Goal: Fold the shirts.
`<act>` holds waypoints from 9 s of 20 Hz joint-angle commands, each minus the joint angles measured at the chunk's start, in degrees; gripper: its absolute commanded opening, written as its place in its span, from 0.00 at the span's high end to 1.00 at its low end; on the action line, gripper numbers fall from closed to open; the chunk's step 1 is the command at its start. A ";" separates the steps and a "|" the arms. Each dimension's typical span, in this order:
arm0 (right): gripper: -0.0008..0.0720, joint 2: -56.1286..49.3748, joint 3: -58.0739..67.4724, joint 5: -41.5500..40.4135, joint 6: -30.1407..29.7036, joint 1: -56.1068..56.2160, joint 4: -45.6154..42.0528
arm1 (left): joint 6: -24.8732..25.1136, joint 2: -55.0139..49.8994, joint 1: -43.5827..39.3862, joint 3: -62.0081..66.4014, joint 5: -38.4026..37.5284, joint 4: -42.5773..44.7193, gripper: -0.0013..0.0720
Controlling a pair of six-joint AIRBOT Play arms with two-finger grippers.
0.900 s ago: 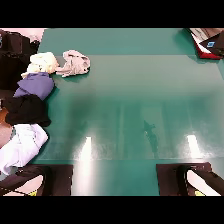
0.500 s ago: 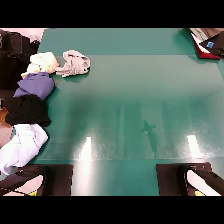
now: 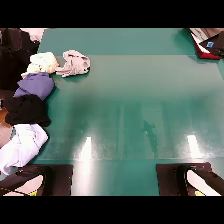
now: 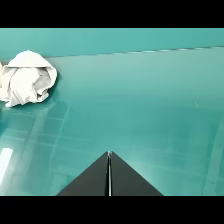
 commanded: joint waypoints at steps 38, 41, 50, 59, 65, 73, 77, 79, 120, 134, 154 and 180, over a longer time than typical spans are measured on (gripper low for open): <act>0.97 4.48 0.04 -9.22 -0.02 0.04 -0.48 | 10.91 -15.23 -8.33 14.51 5.44 -24.02 0.95; 0.97 5.99 0.02 -8.63 -0.02 0.04 -0.57 | 10.93 -11.45 -16.31 14.32 -6.05 -24.72 0.95; 0.97 8.68 -0.15 1.92 -0.02 0.07 -7.34 | 10.86 -12.31 -23.89 -15.58 2.67 -24.57 0.94; 0.97 8.63 -4.90 4.24 0.00 0.04 -7.34 | 9.79 -10.75 -12.66 -28.96 -2.80 -21.40 0.15; 0.97 8.57 -9.20 3.85 0.00 0.04 -7.34 | 9.86 -6.91 -10.16 -45.16 7.43 -22.49 0.15; 0.97 8.61 -9.73 3.98 0.00 0.07 -7.30 | 13.49 -8.98 -10.16 -51.49 18.32 -30.97 0.15; 0.97 8.63 -9.73 5.42 0.00 0.07 -7.30 | 14.60 -12.11 -13.62 -51.54 18.75 -32.09 0.16; 0.97 8.63 -9.73 6.32 0.00 0.07 -7.32 | 14.47 -12.11 -15.47 -51.47 20.55 -32.96 0.38; 0.97 -14.71 -35.89 -21.53 14.43 32.81 -11.78 | 9.44 -8.20 -15.45 -27.04 1.09 -22.18 0.95; 0.97 26.38 -6.12 6.27 12.87 12.87 -18.38 | -2.91 13.75 -15.45 -2.60 -8.04 -27.47 0.95; 0.97 -14.32 -12.07 -10.51 6.19 16.11 -16.83 | 3.32 -3.34 -15.43 -33.79 16.52 -3.96 0.95; 0.17 -9.31 -13.03 -0.55 4.87 8.98 -16.46 | 18.40 -18.32 -10.51 -34.32 17.75 -10.03 0.28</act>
